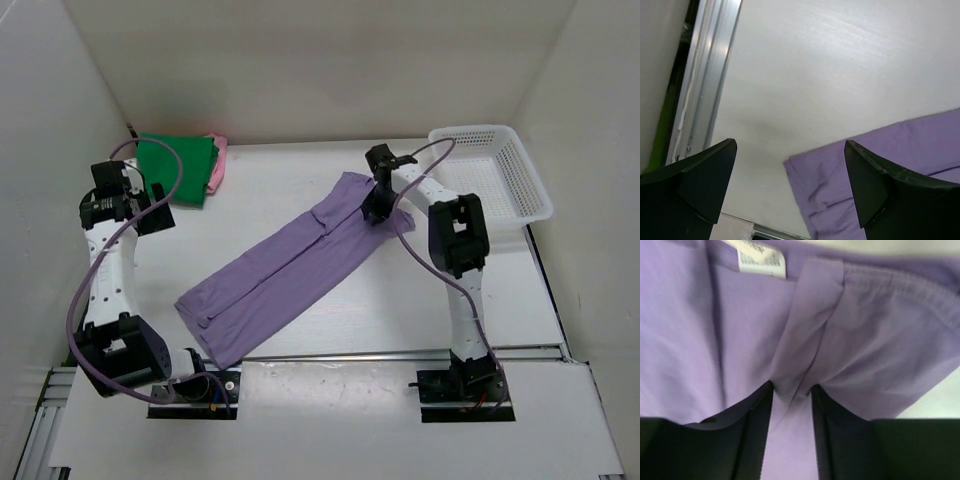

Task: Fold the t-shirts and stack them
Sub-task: Rotate the tshirt 90 degrees

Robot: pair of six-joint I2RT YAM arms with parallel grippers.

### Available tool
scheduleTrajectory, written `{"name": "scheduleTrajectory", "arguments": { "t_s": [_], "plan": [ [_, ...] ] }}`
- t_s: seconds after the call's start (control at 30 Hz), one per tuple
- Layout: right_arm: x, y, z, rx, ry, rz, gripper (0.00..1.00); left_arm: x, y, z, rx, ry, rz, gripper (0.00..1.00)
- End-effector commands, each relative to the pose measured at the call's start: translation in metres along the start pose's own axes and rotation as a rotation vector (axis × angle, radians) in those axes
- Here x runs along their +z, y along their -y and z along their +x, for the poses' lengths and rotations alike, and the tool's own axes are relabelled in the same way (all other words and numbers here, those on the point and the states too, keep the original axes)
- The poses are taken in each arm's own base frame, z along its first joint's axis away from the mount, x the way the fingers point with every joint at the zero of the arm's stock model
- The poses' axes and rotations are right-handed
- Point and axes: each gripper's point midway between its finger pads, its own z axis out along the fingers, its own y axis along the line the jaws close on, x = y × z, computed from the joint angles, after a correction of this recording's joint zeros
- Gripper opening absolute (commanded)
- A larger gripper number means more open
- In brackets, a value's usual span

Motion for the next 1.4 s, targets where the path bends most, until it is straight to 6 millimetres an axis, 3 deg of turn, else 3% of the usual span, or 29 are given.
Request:
{"name": "scheduleTrajectory", "arguments": {
  "t_s": [0.0, 0.03, 0.07, 0.1, 0.13, 0.2, 0.3, 0.33, 0.37, 0.4, 0.43, 0.47, 0.5, 0.53, 0.6, 0.67, 0.7, 0.73, 0.77, 0.8, 0.83, 0.87, 0.93, 0.97, 1.0, 1.03, 1.13, 1.23, 1.37],
  "plan": [
    [0.032, -0.017, -0.056, 0.012, 0.099, 0.026, 0.37, -0.034, -0.001, -0.039, -0.012, 0.131, 0.015, 1.00],
    [0.061, -0.022, -0.074, 0.007, 0.116, 0.032, 0.33, -0.037, -0.001, -0.042, -0.012, 0.131, 0.015, 1.00],
    [0.022, -0.078, -0.124, 0.002, 0.235, -0.150, 0.33, -0.039, -0.001, -0.049, -0.012, 0.137, 0.015, 1.00],
    [0.014, -0.106, -0.149, 0.018, 0.300, -0.266, 0.33, -0.042, -0.001, -0.048, -0.012, 0.131, 0.015, 1.00],
    [0.010, -0.124, -0.167, 0.029, 0.343, -0.358, 0.33, -0.035, 0.004, -0.046, -0.010, 0.098, 0.044, 1.00],
    [-0.036, -0.167, -0.194, 0.051, 0.478, -0.607, 0.37, -0.037, 0.010, -0.050, -0.008, 0.095, 0.081, 1.00],
    [-0.072, -0.192, -0.192, -0.021, 0.512, -0.743, 0.48, -0.037, 0.025, -0.048, -0.004, 0.077, 0.164, 0.92],
    [-0.101, -0.205, -0.190, -0.063, 0.532, -0.794, 0.50, -0.039, 0.035, -0.046, -0.003, 0.066, 0.222, 0.92],
    [-0.114, -0.206, -0.186, -0.099, 0.527, -0.810, 0.55, -0.040, 0.038, -0.043, -0.003, 0.057, 0.242, 0.92],
    [-0.150, -0.208, -0.176, -0.167, 0.542, -0.846, 0.58, -0.041, 0.042, -0.041, -0.003, 0.048, 0.262, 0.92],
    [-0.161, -0.205, -0.166, -0.197, 0.539, -0.838, 0.60, -0.044, 0.044, -0.042, -0.003, 0.048, 0.279, 0.95],
    [-0.140, -0.186, -0.150, -0.214, 0.489, -0.776, 0.65, -0.049, 0.044, -0.041, -0.002, 0.054, 0.279, 0.96],
    [-0.186, -0.179, -0.142, -0.238, 0.526, -0.810, 0.66, -0.056, 0.047, -0.038, 0.006, 0.050, 0.286, 0.98],
    [-0.192, -0.167, -0.132, -0.266, 0.529, -0.776, 0.68, -0.062, 0.047, -0.037, 0.006, 0.058, 0.286, 1.00],
    [-0.213, -0.133, -0.110, -0.277, 0.519, -0.719, 0.72, -0.080, 0.046, -0.035, 0.019, 0.102, 0.272, 1.00],
    [-0.213, -0.097, -0.084, -0.287, 0.474, -0.606, 0.74, -0.100, 0.038, -0.024, 0.019, 0.137, 0.231, 1.00],
    [-0.246, -0.081, -0.076, -0.279, 0.522, -0.608, 0.74, -0.101, 0.035, -0.014, 0.017, 0.134, 0.214, 1.00],
    [-0.218, -0.056, -0.049, -0.284, 0.448, -0.548, 0.74, -0.104, 0.032, -0.005, 0.016, 0.131, 0.200, 1.00],
    [-0.214, -0.042, -0.033, -0.281, 0.423, -0.537, 0.74, -0.108, 0.027, 0.004, 0.015, 0.131, 0.176, 1.00],
    [-0.241, -0.032, -0.016, -0.282, 0.454, -0.590, 0.74, -0.122, 0.025, 0.009, 0.015, 0.182, 0.165, 1.00],
    [-0.237, -0.021, 0.001, -0.282, 0.433, -0.592, 0.74, -0.120, 0.023, 0.021, 0.014, 0.172, 0.155, 1.00],
    [-0.221, 0.003, 0.031, -0.258, 0.399, -0.568, 0.76, -0.124, 0.021, 0.028, 0.013, 0.176, 0.144, 1.00],
    [-0.206, 0.023, 0.063, -0.223, 0.331, -0.558, 0.77, -0.141, 0.018, 0.036, 0.013, 0.246, 0.133, 1.00],
    [-0.210, 0.026, 0.084, -0.174, 0.293, -0.598, 0.77, -0.144, 0.016, 0.039, 0.011, 0.260, 0.122, 1.00],
    [-0.184, 0.043, 0.106, -0.163, 0.237, -0.558, 0.77, -0.155, 0.015, 0.038, 0.011, 0.314, 0.122, 1.00],
    [-0.176, 0.049, 0.121, -0.144, 0.200, -0.549, 0.77, -0.160, 0.015, 0.035, 0.011, 0.342, 0.122, 1.00],
    [-0.153, 0.057, 0.168, -0.087, 0.105, -0.523, 0.77, -0.163, 0.018, 0.041, 0.019, 0.347, 0.138, 1.00],
    [-0.135, 0.047, 0.215, -0.063, 0.007, -0.500, 0.72, -0.155, 0.022, 0.051, 0.035, 0.288, 0.152, 1.00],
    [-0.121, 0.028, 0.255, 0.011, -0.095, -0.513, 0.65, -0.146, 0.021, 0.065, 0.049, 0.221, 0.136, 1.00]
  ]
}}
